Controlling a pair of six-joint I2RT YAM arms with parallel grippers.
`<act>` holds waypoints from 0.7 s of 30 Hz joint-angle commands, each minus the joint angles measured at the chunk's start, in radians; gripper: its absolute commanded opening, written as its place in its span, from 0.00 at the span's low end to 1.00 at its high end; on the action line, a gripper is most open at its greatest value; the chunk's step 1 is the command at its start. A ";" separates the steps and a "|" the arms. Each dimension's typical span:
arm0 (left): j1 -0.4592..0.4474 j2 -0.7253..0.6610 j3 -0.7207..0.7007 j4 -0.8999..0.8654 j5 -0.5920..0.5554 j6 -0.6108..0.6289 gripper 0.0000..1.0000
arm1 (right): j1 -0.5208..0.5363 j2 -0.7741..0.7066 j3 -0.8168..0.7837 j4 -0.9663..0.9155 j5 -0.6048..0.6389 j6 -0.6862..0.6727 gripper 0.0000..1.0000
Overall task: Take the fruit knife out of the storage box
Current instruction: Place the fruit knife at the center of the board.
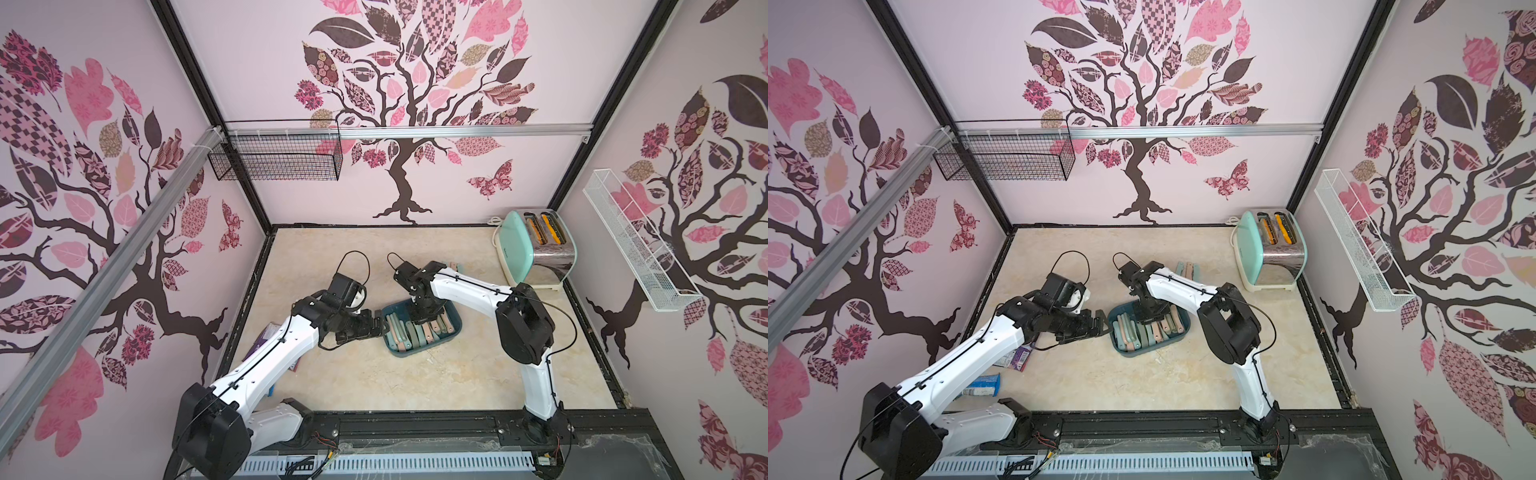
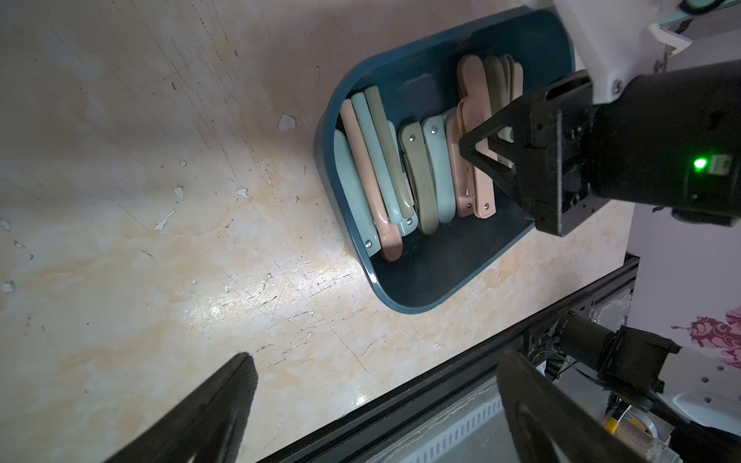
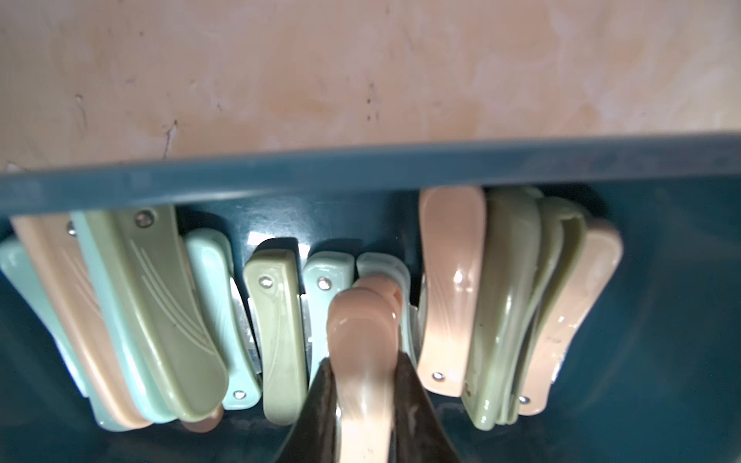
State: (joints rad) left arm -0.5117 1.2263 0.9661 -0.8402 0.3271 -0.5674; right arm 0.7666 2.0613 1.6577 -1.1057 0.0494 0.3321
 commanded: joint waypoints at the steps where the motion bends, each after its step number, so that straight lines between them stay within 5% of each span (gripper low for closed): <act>1: 0.003 0.033 0.049 0.036 0.013 0.020 0.98 | -0.010 -0.027 0.060 -0.029 -0.002 -0.001 0.07; 12: 0.003 0.220 0.228 0.095 0.052 -0.004 0.98 | -0.121 -0.040 0.206 -0.106 -0.017 -0.029 0.08; 21: -0.058 0.419 0.436 0.158 0.066 -0.046 0.98 | -0.310 -0.034 0.258 -0.128 0.006 -0.070 0.09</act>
State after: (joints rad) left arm -0.5392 1.6024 1.3396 -0.7219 0.3832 -0.6048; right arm 0.5049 2.0613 1.8847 -1.2076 0.0315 0.2844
